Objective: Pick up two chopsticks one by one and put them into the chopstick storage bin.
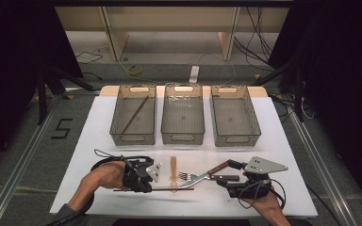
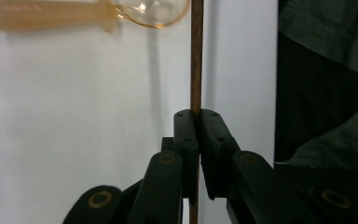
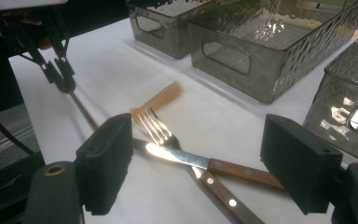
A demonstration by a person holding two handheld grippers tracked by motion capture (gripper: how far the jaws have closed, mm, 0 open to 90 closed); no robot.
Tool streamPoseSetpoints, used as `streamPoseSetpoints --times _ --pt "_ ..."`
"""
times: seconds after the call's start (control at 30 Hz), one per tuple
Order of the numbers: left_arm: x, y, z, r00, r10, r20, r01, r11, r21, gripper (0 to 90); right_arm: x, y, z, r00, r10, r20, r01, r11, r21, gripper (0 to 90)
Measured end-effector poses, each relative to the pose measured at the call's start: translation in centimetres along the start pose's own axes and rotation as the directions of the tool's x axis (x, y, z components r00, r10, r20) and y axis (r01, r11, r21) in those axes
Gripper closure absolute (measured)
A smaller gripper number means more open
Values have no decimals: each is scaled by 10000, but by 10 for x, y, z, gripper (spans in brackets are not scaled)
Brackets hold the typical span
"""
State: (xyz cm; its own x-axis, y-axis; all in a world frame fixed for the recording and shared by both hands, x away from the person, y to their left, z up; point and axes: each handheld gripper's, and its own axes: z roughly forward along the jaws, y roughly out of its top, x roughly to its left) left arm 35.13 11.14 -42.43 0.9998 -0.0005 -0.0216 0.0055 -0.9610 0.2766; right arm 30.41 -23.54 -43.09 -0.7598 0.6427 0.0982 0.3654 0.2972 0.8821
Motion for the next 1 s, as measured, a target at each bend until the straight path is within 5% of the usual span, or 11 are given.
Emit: streamPoseSetpoints --times 0.23,0.37,0.47,0.57,0.6,0.67,0.8,0.93,0.97,1.0 --pt "6 1 -7 9943 -598 -883 558 9973 -471 848 0 0 0 10000 4 15 -4 10000 -4 261" --pt "10 2 -15 9831 -1175 -1403 1004 9873 -1233 848 0 0 0 10000 14 6 -14 10000 16 261" --pt "14 1 -21 9663 -1894 -1741 1562 9696 -1882 848 -1 -1 0 10000 2 16 -2 10000 3 261" --pt "22 -2 -27 9315 -2970 -2102 2473 9406 -2327 848 -1 0 0 10000 5 35 -5 10000 -21 261" --pt "25 -3 -30 9137 -3427 -2186 2860 9241 -2535 848 -1 0 -1 10000 12 38 -12 10000 -29 261" --pt "31 -7 -33 8878 -4051 -2185 3342 8937 -2992 848 -1 0 -1 10000 49 27 -49 10000 -10 261" --pt "37 -11 -39 8536 -4620 -2406 3733 8647 -3361 848 -1 -1 0 10000 48 44 -48 10000 -9 261" --pt "50 -17 -46 8113 -5362 -2328 4285 8164 -3871 848 -1 -1 -1 10000 65 29 -65 10000 -16 261" --pt "52 -19 -48 8049 -5471 -2298 4372 8086 -3937 848 -1 -1 -1 9999 94 45 -93 10000 -35 261" --pt "55 -21 -49 7910 -5695 -2236 4528 7907 -4120 848 -2 -1 -1 10000 69 43 -69 10000 -22 261"
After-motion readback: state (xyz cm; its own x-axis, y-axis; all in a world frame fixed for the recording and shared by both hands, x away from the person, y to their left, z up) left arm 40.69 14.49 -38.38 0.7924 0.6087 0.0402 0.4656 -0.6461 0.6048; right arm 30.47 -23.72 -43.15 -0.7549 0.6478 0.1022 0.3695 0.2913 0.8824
